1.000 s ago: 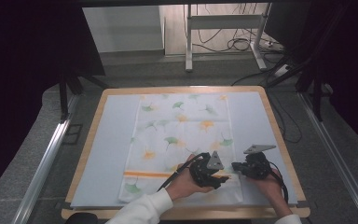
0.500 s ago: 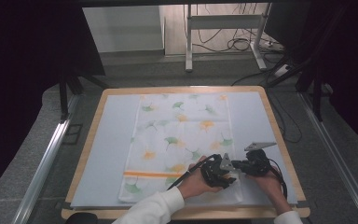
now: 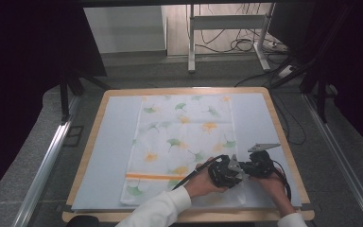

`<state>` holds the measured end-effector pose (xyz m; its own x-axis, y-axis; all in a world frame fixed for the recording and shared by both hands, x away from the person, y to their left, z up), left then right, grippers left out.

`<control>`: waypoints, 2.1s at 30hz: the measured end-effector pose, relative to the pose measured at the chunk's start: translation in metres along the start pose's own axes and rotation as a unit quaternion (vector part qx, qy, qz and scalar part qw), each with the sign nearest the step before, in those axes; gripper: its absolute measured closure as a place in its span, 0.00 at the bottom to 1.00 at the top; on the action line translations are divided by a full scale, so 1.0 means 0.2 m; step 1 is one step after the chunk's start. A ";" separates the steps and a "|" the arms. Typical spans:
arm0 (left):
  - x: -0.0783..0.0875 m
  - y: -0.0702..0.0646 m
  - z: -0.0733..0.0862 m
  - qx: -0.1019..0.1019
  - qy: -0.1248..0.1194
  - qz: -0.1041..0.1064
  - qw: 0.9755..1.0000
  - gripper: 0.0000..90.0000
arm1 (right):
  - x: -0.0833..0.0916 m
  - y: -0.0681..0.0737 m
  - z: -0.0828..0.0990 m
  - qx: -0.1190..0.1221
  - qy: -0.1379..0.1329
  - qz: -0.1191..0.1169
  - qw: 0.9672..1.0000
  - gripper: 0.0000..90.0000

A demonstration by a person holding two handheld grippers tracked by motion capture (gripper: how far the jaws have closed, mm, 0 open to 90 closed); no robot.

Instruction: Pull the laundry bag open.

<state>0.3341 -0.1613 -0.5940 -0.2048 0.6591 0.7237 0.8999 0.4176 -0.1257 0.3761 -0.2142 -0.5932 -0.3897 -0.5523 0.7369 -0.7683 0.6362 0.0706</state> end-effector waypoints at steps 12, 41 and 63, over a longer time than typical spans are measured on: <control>0.01 0.01 0.00 -0.002 -0.001 -0.007 1.000 1.00 | 0.00 0.00 0.00 0.001 0.000 0.000 1.000 0.99; 0.02 0.02 0.02 0.028 -0.025 -0.004 0.999 1.00 | 0.24 0.18 0.08 -0.001 -0.021 0.026 0.999 0.99; 0.04 0.02 0.03 0.023 -0.015 -0.020 0.999 1.00 | 0.13 0.25 0.17 -0.023 0.034 0.004 0.999 1.00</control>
<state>0.3346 -0.1508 -0.5935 -0.2525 0.6587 0.7088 0.8721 0.4722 -0.1282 0.3099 -0.2146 -0.5940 -0.3582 -0.5103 0.7819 -0.7406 0.6652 0.0948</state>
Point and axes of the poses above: each handheld gripper's, and its own axes: x roughly backward along the jaws, z roughly out of its underside, y roughly to its left, the point moved 10 cm from there along -x, roughly forward along the jaws, and after that the axes turned 10 degrees about x, right-handed, at the moved point
